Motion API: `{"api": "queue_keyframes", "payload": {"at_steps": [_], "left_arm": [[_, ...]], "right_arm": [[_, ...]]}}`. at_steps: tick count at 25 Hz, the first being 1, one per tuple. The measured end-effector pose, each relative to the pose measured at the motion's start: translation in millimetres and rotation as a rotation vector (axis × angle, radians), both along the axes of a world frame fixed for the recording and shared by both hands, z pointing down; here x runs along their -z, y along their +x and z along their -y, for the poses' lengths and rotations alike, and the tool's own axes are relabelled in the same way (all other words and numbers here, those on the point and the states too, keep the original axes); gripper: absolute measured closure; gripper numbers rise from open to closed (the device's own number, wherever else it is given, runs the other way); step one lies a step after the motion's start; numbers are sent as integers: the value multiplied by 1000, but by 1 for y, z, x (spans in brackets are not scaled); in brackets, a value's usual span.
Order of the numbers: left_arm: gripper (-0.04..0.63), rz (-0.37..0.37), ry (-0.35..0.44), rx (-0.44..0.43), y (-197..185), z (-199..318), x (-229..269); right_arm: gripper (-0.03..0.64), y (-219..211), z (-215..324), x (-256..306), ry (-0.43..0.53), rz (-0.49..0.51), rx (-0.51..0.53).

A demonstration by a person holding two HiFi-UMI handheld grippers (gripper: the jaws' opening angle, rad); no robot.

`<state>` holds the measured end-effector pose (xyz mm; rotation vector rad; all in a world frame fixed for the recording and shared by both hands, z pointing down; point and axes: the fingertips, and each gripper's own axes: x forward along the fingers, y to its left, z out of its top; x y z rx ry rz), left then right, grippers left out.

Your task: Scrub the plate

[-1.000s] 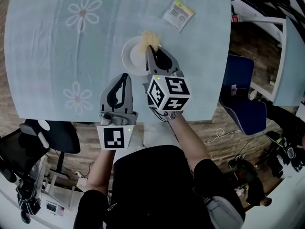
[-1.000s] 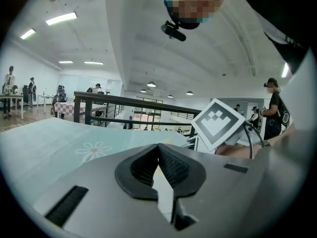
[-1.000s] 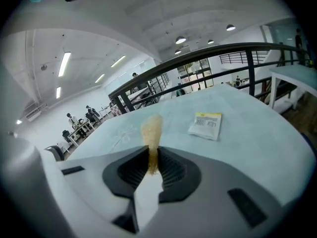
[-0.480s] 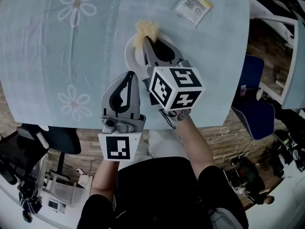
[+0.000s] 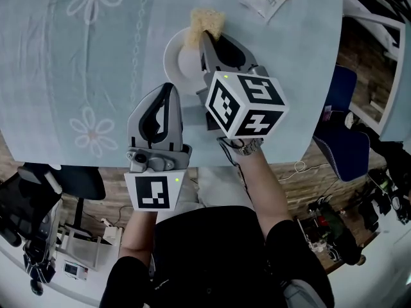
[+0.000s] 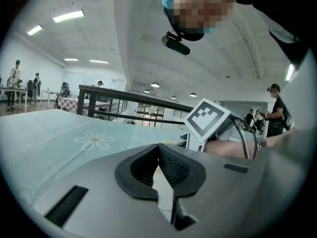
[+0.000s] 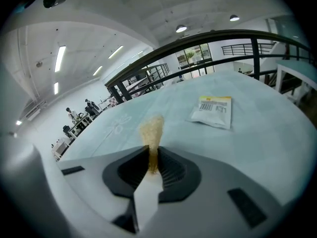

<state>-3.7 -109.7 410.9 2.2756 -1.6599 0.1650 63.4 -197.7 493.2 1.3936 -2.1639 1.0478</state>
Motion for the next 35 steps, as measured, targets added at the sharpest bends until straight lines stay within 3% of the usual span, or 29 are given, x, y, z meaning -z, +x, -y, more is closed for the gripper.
{"api": "queue_keyframes", "payload": {"at_steps": [7, 21, 35], "left_arm": [[583, -6, 5, -7, 3, 4, -2], [583, -16, -1, -39, 14, 3, -4], [583, -2, -22, -23, 11, -5, -14]], "right_arm": [[565, 20, 0, 0, -7, -60, -21], [565, 53, -4, 3, 4, -84, -77], [565, 72, -11, 23, 71, -107, -143]]}}
